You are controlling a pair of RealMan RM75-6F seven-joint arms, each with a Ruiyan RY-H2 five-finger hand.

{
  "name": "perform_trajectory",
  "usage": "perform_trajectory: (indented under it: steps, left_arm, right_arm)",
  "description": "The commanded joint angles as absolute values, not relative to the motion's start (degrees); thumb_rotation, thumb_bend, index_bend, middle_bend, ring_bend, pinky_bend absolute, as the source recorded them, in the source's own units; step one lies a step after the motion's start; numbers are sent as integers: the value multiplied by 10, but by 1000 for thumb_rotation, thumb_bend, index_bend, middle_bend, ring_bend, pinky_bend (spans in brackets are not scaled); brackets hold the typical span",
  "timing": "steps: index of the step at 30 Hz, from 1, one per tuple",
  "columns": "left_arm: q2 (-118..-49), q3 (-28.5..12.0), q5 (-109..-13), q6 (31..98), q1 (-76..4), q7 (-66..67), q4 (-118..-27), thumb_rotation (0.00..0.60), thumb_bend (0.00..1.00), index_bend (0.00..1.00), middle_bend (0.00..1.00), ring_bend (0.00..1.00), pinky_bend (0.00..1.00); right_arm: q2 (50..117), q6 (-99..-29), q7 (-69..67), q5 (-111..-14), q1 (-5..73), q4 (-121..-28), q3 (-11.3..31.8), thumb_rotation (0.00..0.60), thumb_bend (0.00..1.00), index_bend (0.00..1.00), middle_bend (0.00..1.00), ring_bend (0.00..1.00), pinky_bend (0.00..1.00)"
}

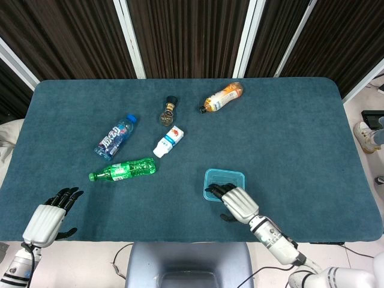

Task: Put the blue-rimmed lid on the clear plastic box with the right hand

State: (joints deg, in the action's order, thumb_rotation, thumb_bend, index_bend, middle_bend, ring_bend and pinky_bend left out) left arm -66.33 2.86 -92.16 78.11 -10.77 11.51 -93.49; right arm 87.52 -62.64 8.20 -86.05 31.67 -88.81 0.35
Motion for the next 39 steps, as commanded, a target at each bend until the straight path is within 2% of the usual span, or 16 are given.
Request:
perform_trajectory:
  steps: [1,6,10,15,21,28,39]
  left_arm:
    - [-664,29,-922,781,-108,116,-935,600,433,161,122,129,406]
    - [-664,29,-922,781,-108,118,-935,600,433,161,122,129,406]
    - [-664,29,-926,787,-106,117,-935,600,433,161,122,129,406]
    - [-665,29,-930,794,-104,115,-933,600,432,161,122,129,406]
    - [-666,28,-930,794,-103,117,-932,600,432,161,122,129,406]
    - [-670,27,-933,800,-102,123,-930,600,432,161,122,129,406]
    - [-673,27,-937,804,-100,124,-927,600,432,161,121,129,406]
  right_arm:
    - [851,-660,98,-881,301,-909,3,600,360,296,280,314,358]
    - [814,-712,139,-907,276,-926,-3,600,352,289,275,269,301]
    - [783,-765,187,-919,236,-925,-17,600,349,265,231,205,242]
    - [746,-804,194,-898,187,-912,-31,600,339,138,139,116,188]
    - [729,-850,137,-888,142,-868,-31,600,336,39,79,69,163]
    - [743,-862,125,-851,109,-839,-16,600,336,6,48,42,149]
    - [743,-858,104,-878,103,-827,-15,600,336,6,45,40,148]
